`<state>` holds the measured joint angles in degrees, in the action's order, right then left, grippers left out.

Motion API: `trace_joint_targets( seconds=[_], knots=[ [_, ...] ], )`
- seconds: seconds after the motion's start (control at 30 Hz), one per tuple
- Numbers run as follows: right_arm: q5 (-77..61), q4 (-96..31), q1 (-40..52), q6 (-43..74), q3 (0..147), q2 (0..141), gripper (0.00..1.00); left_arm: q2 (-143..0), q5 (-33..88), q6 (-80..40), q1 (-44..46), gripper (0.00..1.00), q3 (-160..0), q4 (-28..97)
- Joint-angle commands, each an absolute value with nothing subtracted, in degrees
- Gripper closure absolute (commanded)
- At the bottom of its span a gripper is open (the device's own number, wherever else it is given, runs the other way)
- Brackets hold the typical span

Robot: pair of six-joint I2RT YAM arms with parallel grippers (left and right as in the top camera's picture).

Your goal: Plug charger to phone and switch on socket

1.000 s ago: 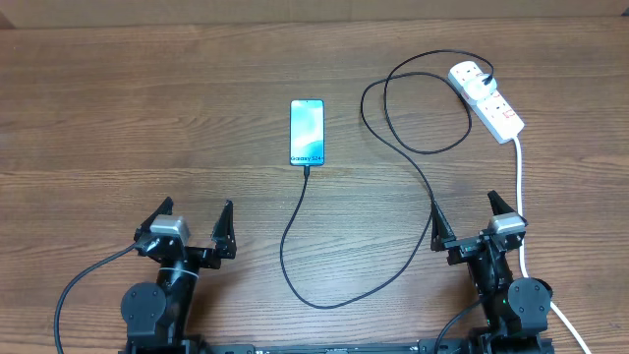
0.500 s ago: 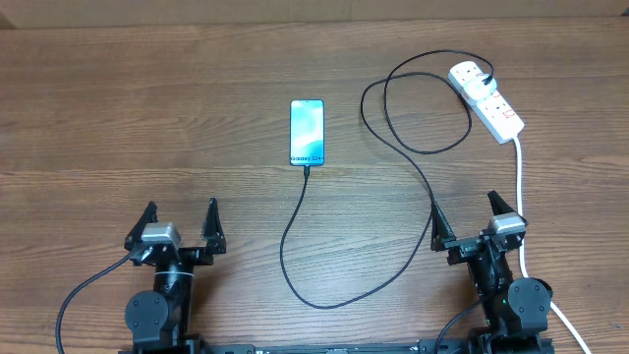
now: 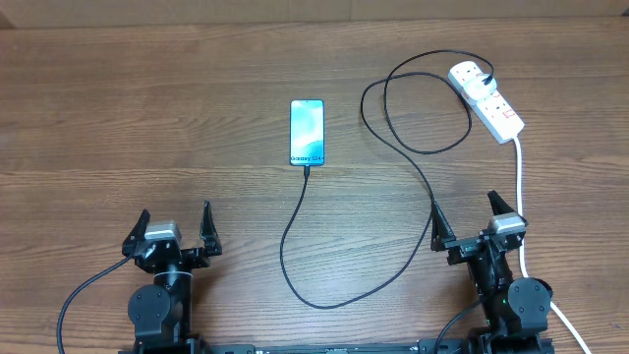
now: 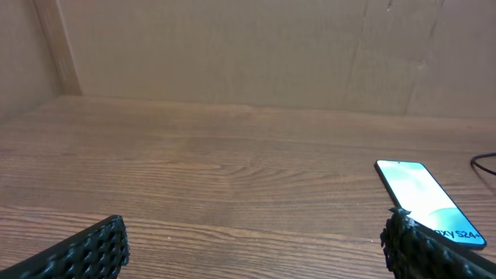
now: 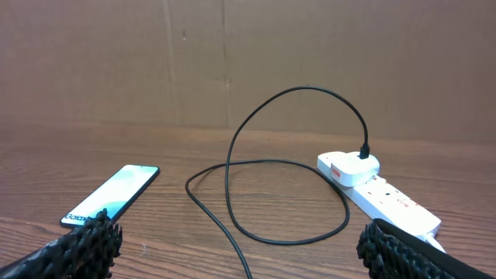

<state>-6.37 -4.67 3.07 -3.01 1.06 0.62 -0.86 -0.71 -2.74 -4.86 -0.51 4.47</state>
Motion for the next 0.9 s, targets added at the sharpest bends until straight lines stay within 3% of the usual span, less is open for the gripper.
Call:
trace_joint_targets(
  seconds=[0.0, 0.87],
  knots=[
    [-5.67, -4.43, 2.92, -2.87, 0.47, 0.16, 0.00, -0.14, -1.50, -0.34, -4.49, 0.00, -0.27, 4.49],
    [-5.67, -4.43, 2.92, -2.87, 0.47, 0.16, 0.00, -0.16, -2.68, -1.39, -2.66, 0.00, -0.27, 4.49]
  ],
)
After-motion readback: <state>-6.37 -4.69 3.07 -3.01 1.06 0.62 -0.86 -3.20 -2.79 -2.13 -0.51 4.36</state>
